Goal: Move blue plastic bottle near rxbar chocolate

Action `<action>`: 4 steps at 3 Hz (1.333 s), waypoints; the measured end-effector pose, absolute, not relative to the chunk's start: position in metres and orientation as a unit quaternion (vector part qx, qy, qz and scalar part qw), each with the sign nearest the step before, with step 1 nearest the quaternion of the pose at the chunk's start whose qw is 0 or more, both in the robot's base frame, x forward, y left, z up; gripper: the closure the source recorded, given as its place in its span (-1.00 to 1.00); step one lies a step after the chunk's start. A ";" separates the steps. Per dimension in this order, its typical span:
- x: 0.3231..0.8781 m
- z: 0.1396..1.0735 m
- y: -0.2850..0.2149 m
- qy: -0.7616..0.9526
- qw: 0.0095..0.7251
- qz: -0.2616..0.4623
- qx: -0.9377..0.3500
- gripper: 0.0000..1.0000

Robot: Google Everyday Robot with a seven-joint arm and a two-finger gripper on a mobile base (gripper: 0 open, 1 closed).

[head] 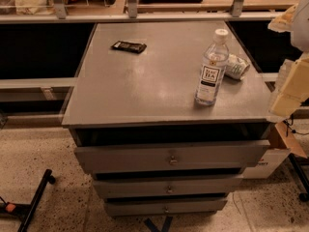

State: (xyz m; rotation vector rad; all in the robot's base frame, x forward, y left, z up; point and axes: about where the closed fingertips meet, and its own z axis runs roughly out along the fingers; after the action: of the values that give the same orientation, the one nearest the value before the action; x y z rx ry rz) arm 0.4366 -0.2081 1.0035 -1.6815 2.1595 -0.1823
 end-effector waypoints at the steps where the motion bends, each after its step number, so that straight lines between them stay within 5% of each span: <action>1: 0.437 1.004 -0.208 0.772 0.198 -0.065 -0.601 -1.00; 4: 0.509 0.964 -0.182 0.784 0.290 0.020 -0.548 -1.00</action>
Offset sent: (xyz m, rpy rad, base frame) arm 0.0257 0.0299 -0.0144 0.2146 0.0482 0.0761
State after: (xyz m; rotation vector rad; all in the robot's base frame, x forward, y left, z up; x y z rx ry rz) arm 0.5086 -0.1816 0.9639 -1.4615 2.0926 0.0541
